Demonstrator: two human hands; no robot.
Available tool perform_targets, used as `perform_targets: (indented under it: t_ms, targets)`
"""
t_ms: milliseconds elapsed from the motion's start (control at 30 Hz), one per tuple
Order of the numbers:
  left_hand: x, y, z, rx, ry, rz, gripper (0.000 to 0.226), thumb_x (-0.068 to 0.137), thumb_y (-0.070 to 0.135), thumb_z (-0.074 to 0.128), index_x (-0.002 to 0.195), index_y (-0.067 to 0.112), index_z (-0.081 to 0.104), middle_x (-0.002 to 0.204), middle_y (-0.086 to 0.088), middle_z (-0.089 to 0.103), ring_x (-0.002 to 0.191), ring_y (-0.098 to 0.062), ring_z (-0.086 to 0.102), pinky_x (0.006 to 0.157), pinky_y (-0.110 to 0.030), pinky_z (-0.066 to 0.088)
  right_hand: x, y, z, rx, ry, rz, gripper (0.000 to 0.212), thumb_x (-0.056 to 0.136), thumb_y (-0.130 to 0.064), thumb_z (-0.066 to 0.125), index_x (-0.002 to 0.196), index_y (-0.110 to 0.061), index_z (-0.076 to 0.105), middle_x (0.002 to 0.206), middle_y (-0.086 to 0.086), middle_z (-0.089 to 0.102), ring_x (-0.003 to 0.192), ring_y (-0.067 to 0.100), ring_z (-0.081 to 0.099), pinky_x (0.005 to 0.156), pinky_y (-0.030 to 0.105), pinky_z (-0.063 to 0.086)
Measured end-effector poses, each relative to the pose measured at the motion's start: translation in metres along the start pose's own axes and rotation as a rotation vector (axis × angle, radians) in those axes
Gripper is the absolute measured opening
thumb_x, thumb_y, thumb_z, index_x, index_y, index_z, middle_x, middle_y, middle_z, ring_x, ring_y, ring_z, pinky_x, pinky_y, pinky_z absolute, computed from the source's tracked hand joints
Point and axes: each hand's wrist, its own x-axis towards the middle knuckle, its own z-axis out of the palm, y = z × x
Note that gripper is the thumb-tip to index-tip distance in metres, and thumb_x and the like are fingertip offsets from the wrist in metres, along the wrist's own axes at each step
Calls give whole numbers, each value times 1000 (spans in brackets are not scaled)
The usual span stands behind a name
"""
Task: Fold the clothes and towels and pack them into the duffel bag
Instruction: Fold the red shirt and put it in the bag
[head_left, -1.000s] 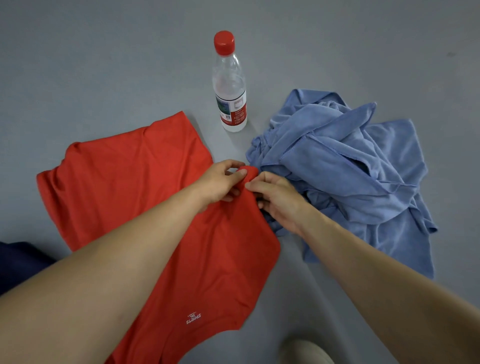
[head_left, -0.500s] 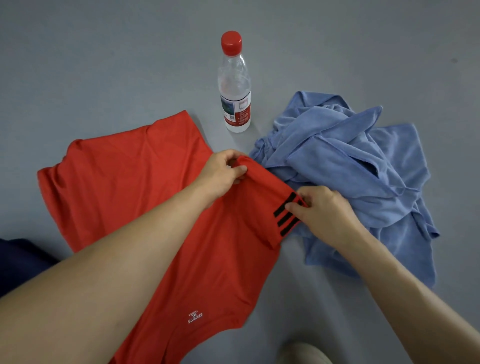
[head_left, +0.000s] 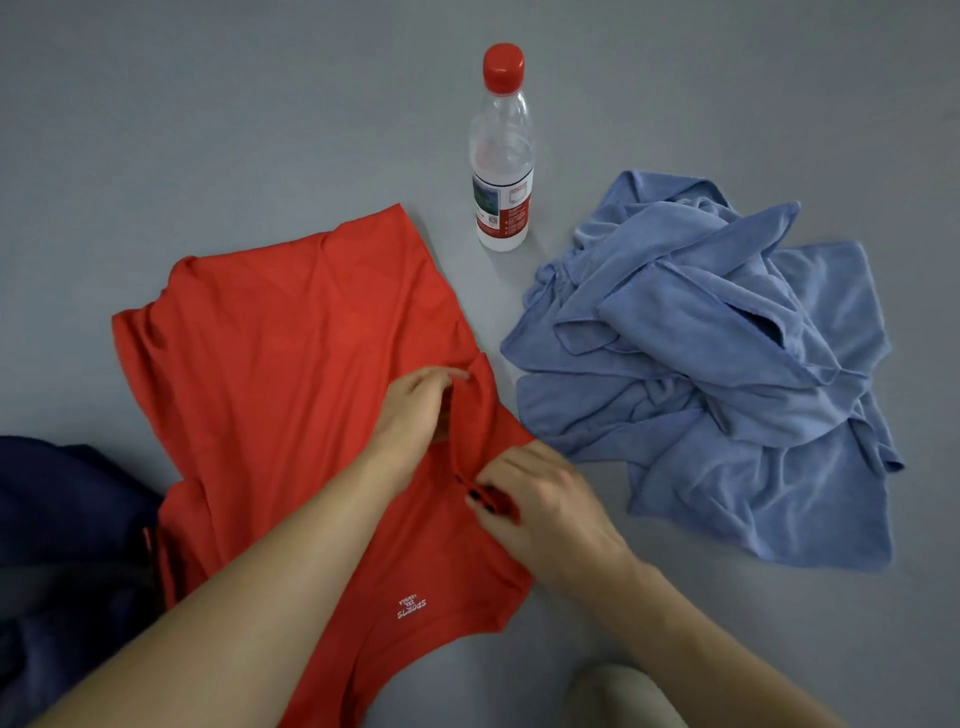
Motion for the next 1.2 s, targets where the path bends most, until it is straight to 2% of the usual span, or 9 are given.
perform_targets:
  t_ms: [100,200,300,433,567,733,900,1067,1200]
  targets:
    - [0,-22,-19,139,56,88,16,96,25,62,100,15,73,85,3,66,68,-5,52,64,-26,40,2,-7,22,-66,-185,-94,28,91,-48,60,91,-22,71,89,-8,66,90,18,56,78,41,49]
    - [-3,-40,-34,394,57,317,26,88,9,69,110,22,67,99,7,64,69,6,51,71,-16,40,1,-2,35,-147,-239,-69,43,91,-59,53,96,-23,75,111,-4,69,115,19,57,94,44,50]
    - [-17,-59,-49,557,129,467,40,86,4,65,117,29,66,112,13,61,85,-1,56,85,-19,43,-6,14,44,-303,-217,-29,51,96,-50,47,133,-18,62,152,8,46,146,26,34,116,42,32]
    - [-52,-93,-84,636,311,550,41,88,-2,58,115,27,67,115,14,61,103,-8,59,95,-21,42,-23,25,49,-502,-343,-30,71,97,-59,39,157,-22,30,165,7,21,153,28,17,122,48,20]
    - [-82,-132,-146,691,512,526,39,90,-2,53,122,18,65,122,1,61,116,-23,55,107,-26,36,-31,31,46,-558,-346,23,71,98,-61,32,159,-24,22,166,8,16,154,30,13,122,51,19]
    - [-103,-170,-202,898,359,571,45,99,6,46,143,16,52,149,-7,45,145,-29,32,122,-41,26,-31,33,39,-613,-352,34,73,97,-62,25,158,-21,25,165,11,21,152,33,17,123,50,18]
    - [-104,-173,-240,806,537,353,47,100,6,49,146,18,47,150,-5,45,143,-28,34,119,-44,32,-26,30,37,-640,-383,37,79,98,-66,12,156,-17,31,163,14,25,150,36,22,120,52,21]
    - [-101,-174,-268,882,649,312,42,97,9,55,138,18,57,137,-3,55,110,-27,51,94,-45,52,-26,31,36,-619,-390,33,82,97,-69,12,155,-16,35,162,15,27,150,37,23,118,54,22]
    - [-95,-163,-283,946,696,181,40,97,22,60,136,23,59,131,-1,55,104,-27,51,74,-43,53,-19,8,35,-475,-270,31,73,100,-62,22,150,-12,44,158,15,36,148,36,29,120,55,22]
